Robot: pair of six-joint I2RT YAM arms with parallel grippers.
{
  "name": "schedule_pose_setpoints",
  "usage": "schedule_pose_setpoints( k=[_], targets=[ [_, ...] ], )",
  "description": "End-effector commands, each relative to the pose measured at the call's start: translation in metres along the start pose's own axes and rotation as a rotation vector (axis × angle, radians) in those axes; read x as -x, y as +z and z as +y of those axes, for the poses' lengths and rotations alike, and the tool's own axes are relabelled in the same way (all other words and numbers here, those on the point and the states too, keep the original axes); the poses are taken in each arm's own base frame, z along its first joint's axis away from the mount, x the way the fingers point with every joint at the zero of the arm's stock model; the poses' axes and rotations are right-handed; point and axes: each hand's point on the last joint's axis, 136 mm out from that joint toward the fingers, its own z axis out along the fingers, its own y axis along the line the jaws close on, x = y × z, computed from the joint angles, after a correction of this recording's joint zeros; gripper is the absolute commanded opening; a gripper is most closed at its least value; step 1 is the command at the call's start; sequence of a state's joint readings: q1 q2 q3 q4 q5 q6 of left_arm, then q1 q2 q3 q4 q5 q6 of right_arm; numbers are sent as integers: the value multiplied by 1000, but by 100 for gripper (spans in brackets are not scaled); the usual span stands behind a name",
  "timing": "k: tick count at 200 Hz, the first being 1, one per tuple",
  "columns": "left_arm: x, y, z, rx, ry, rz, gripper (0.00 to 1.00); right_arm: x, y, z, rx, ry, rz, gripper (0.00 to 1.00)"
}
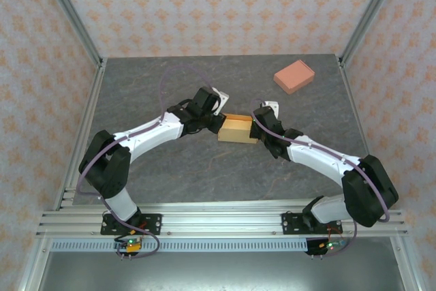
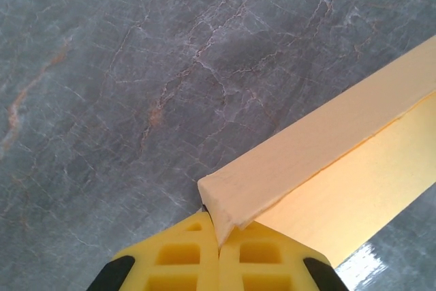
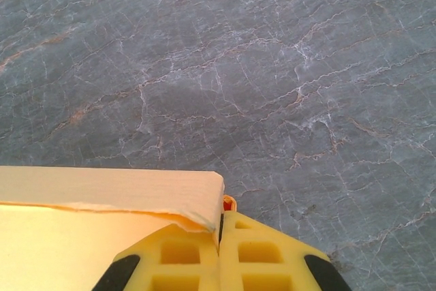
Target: Fold the paper box
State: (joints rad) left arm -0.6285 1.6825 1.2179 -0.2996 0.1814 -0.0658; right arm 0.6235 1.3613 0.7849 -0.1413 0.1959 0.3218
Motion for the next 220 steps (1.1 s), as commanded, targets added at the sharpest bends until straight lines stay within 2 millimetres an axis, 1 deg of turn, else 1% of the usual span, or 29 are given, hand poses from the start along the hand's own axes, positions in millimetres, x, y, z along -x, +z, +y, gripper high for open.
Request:
schedule_pose_setpoints(
  k=[1, 8, 26, 44, 63, 87, 110, 135, 152, 166, 194, 220],
  targets=[
    [20, -11, -24, -111, -137, -50, 0, -23, 4, -12, -61, -29, 72, 4],
    [20, -10, -26, -117, -166, -47, 0, -24, 5, -12, -65, -32, 73, 4],
    [18, -8, -21, -88, -207, -33, 0, -24, 5, -12, -75, -44, 67, 4],
    [19, -9, -19, -51, -186, -2, 0, -25, 6, -11, -77, -50, 69, 4],
    [18, -10, -11, 9, -163, 68, 0, -25, 7, -11, -80, -55, 70, 4],
    [17, -15, -7, 47, -134, 132, 0, -27, 8, -18, -114, -74, 66, 4],
    [15, -16, -14, 25, -155, 189, 0, -30, 9, -21, -125, -77, 69, 4],
    [15, -15, -17, 12, -186, 203, 0, -28, 7, -21, -122, -62, 61, 4],
    [12, -15, -18, 11, -240, 222, 0, -24, 6, -19, -122, -65, 56, 4],
    [12, -17, -22, -7, -290, 253, 0, -22, 6, -19, -125, -69, 52, 4],
    [16, -24, -23, 11, -359, 292, 0, -20, 7, -18, -130, -72, 51, 4],
    [17, -24, -31, -25, -417, 313, 0, -21, 8, -18, -130, -63, 52, 4]
  ],
)
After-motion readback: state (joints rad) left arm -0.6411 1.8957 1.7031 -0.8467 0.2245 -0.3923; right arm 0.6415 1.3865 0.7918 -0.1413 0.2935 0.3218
